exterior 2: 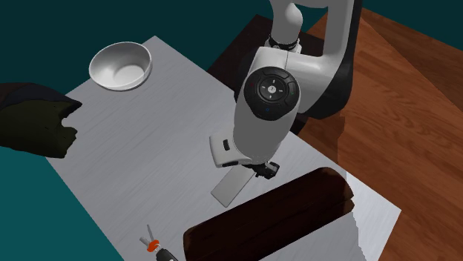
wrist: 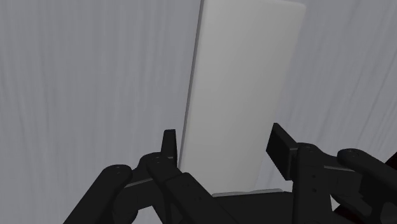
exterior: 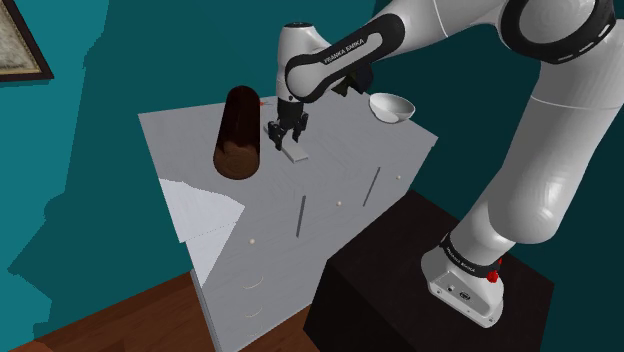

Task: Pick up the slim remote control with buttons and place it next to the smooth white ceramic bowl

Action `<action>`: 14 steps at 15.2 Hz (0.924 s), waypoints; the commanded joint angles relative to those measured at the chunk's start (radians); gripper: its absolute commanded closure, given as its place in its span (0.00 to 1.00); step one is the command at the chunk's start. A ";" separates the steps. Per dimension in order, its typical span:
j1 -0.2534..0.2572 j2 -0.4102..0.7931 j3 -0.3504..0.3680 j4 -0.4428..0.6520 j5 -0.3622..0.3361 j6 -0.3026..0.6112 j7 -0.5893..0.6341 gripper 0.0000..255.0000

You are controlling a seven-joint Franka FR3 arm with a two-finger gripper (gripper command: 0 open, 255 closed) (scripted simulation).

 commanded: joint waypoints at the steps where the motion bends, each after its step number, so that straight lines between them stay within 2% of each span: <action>1: 0.000 -0.007 0.001 0.004 0.002 -0.012 -0.002 1.00; 14: -0.004 -0.090 0.005 0.080 0.021 -0.168 -0.016 1.00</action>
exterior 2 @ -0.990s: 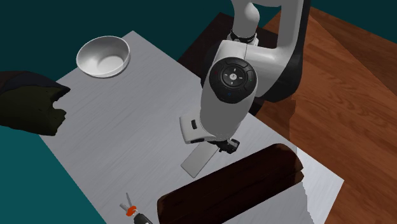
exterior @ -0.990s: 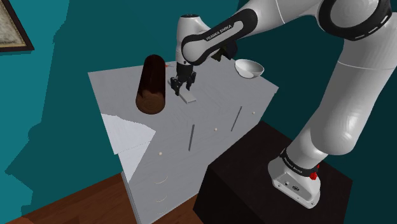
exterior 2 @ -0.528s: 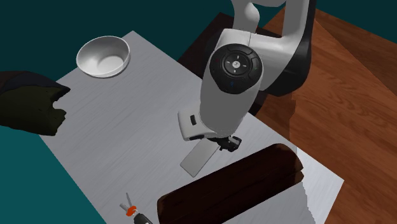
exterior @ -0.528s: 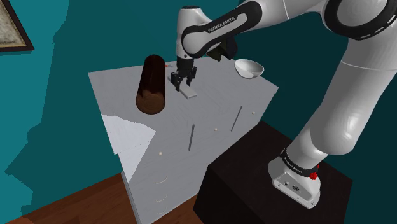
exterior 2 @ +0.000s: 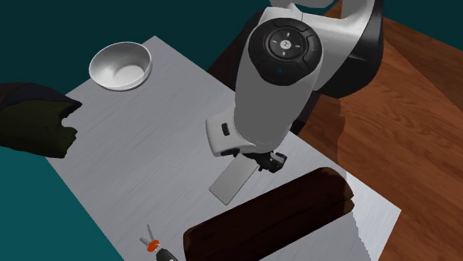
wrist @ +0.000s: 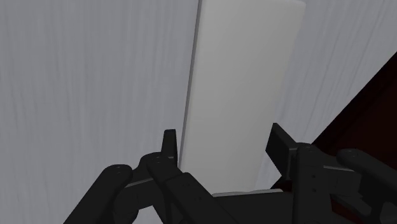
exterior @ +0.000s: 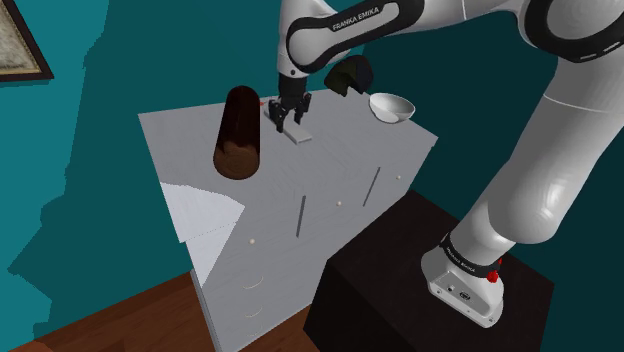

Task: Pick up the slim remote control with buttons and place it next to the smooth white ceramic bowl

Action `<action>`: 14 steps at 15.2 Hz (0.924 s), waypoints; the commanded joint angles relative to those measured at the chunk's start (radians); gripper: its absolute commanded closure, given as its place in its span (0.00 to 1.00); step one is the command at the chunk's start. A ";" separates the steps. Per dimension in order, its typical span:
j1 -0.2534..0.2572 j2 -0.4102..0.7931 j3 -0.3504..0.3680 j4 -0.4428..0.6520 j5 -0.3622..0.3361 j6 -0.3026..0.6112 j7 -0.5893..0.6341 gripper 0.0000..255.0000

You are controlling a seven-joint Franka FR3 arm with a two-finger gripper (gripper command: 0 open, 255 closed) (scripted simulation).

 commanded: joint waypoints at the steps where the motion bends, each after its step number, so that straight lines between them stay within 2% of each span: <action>1: -0.001 -0.013 0.000 0.016 0.003 -0.029 -0.003 1.00; 14: -0.002 -0.059 0.002 0.123 0.013 -0.181 -0.012 1.00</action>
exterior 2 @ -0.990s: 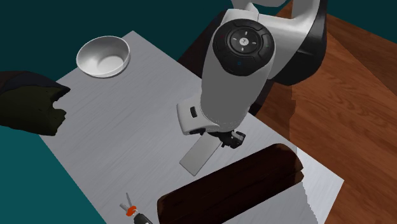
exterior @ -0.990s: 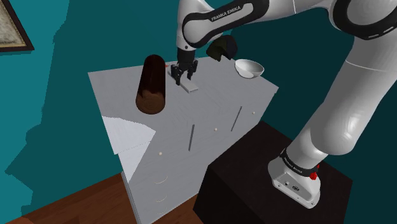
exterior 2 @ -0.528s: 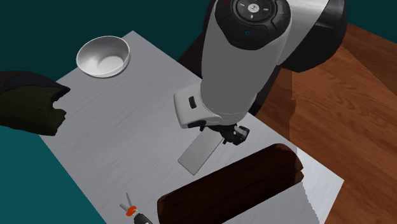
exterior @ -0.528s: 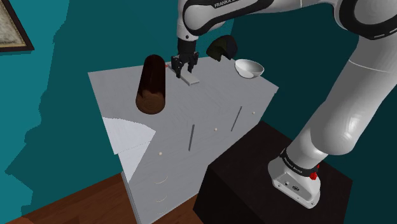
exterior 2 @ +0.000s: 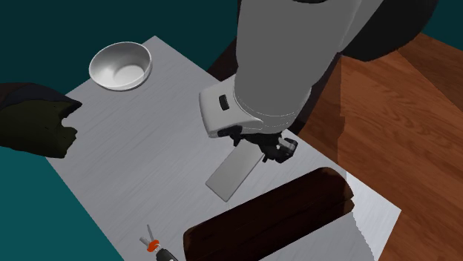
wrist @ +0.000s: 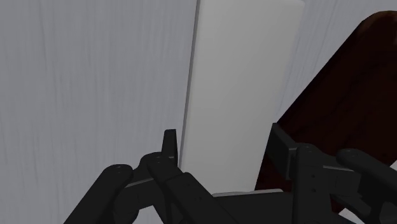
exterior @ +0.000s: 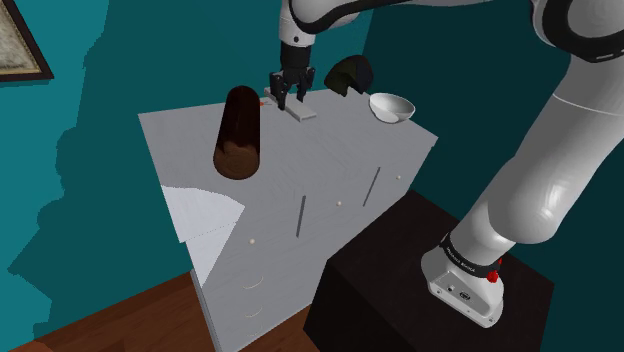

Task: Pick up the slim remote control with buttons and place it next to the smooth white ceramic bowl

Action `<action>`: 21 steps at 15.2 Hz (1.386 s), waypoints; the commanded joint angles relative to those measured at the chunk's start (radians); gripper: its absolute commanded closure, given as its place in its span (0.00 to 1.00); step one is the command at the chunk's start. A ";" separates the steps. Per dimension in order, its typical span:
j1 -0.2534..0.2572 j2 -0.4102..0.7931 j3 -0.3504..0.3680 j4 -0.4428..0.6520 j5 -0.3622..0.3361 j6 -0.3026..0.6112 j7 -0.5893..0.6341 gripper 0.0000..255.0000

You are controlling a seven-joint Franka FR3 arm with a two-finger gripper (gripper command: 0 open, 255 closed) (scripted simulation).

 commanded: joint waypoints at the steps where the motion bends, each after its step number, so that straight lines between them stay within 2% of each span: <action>1: -0.013 -0.005 -0.010 0.001 0.002 -0.005 -0.024 1.00; 11: -0.139 0.000 -0.112 0.008 0.017 -0.004 -0.256 1.00; 21: -0.266 0.096 -0.203 0.138 0.038 -0.034 -0.480 1.00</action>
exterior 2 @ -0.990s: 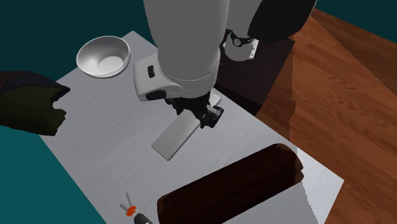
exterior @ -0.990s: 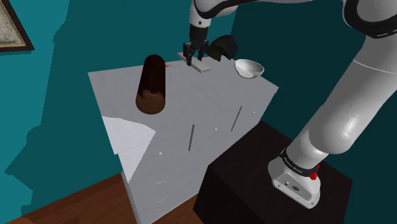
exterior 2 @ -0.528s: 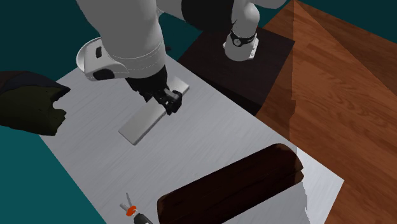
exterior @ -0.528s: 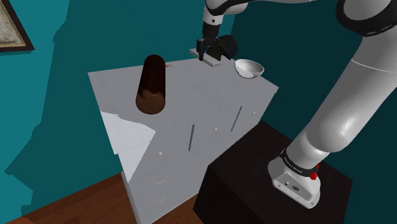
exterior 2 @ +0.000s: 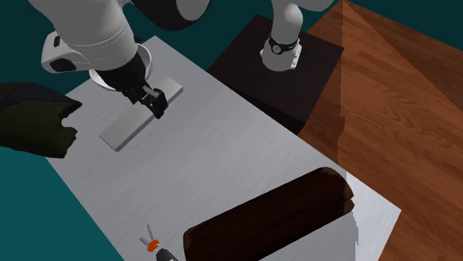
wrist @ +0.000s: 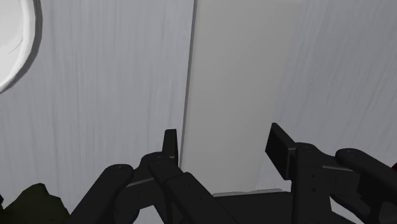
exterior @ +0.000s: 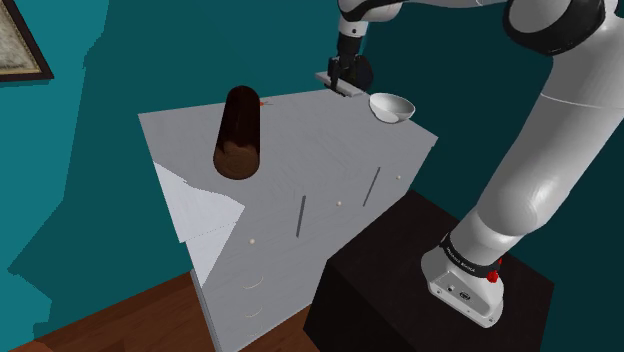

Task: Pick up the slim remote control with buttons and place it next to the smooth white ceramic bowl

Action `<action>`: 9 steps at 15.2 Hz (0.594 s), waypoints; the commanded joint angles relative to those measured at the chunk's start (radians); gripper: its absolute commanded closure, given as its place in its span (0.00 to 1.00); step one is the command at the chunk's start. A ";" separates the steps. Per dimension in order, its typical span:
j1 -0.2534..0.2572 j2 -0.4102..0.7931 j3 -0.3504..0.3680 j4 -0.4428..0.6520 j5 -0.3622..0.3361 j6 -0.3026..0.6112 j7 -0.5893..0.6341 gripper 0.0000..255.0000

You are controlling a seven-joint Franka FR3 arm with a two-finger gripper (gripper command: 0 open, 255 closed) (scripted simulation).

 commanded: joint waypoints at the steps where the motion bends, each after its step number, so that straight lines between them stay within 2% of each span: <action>1: -0.027 0.026 -0.017 0.043 0.006 -0.016 -0.047 1.00; 2: -0.052 0.056 -0.031 0.085 0.013 -0.028 -0.087 1.00; 9: -0.053 0.074 -0.030 0.015 0.014 0.060 -0.088 1.00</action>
